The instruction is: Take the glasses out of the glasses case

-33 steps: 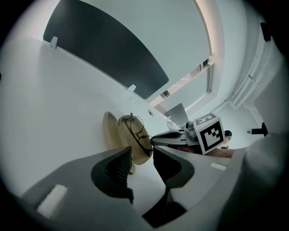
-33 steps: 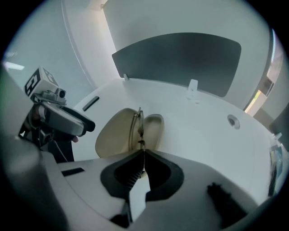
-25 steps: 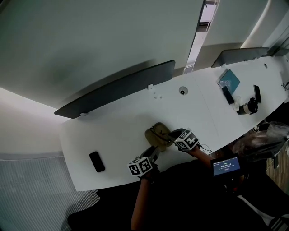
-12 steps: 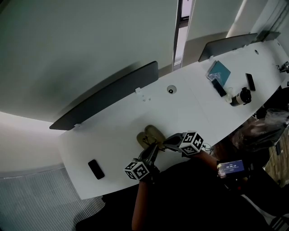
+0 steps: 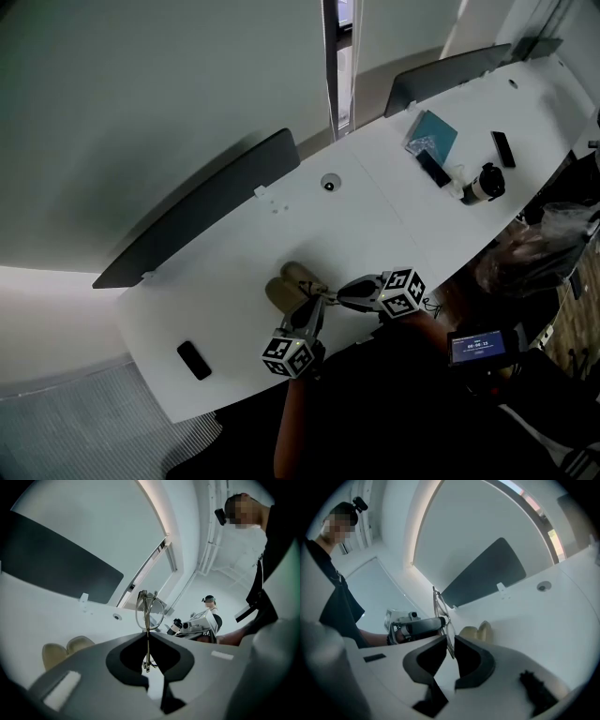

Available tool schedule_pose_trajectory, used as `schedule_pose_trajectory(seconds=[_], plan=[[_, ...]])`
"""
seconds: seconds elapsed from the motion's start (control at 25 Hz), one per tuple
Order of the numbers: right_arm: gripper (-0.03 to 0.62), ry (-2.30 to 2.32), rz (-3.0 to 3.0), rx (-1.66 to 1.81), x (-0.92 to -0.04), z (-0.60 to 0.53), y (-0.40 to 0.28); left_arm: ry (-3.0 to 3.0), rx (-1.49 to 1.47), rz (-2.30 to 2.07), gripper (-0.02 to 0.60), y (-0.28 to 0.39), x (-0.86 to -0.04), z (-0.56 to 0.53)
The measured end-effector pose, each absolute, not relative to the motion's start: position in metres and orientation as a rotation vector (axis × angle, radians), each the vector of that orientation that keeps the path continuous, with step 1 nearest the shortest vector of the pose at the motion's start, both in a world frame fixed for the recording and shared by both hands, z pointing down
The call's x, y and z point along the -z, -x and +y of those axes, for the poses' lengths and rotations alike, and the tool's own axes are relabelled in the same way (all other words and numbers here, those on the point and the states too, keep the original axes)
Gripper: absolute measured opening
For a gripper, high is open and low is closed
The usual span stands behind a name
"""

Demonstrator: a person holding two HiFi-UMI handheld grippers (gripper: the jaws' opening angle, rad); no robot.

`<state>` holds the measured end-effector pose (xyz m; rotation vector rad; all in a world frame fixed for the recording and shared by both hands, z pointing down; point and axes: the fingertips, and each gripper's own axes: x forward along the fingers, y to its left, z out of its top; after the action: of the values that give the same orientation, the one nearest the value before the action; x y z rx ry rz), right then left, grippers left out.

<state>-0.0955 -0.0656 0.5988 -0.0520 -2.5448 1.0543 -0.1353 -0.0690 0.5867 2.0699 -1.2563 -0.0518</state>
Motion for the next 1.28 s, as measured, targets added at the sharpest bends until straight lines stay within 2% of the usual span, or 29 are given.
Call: schedule_pose_trajectory(seconds=[0.24,0.44,0.52,0.6,0.68,0.76,0.92,1.28], plan=[[0.049,-0.083,-2.609,-1.099,-0.593,-0.086,0.053,-1.894,0.104,-1.352,0.018,0.138,-0.604,-0.080],[0.049,-0.181,-2.638,-1.128,-0.591,-0.103,0.026,-2.130,-0.210,-1.459,0.018,0.121,-0.599,-0.089],[0.049,-0.177,-2.657,-1.282,-0.582,-0.106,0.018,-2.320,-0.307,-1.538,0.018,0.106,-0.577,-0.092],[0.055,-0.068,-2.687,-1.592,-0.560,-0.107,0.011,-2.491,-0.401,-1.640,0.018,0.091,-0.547,-0.094],[0.121,0.125,-2.720,-1.939,-0.528,-0.109,0.001,-2.596,-0.445,-1.686,0.020,0.077,-0.521,-0.094],[0.161,0.255,-2.730,-2.198,-0.505,-0.115,-0.012,-2.651,-0.338,-1.575,0.019,0.062,-0.498,-0.090],[0.164,0.522,-2.629,-2.464,-0.495,-0.116,-0.019,-2.741,0.096,-1.249,0.018,0.046,-0.434,-0.078],[0.164,1.365,-2.487,-2.389,-0.412,-0.078,0.005,-2.679,0.690,-0.961,0.015,0.073,-0.346,-0.052]])
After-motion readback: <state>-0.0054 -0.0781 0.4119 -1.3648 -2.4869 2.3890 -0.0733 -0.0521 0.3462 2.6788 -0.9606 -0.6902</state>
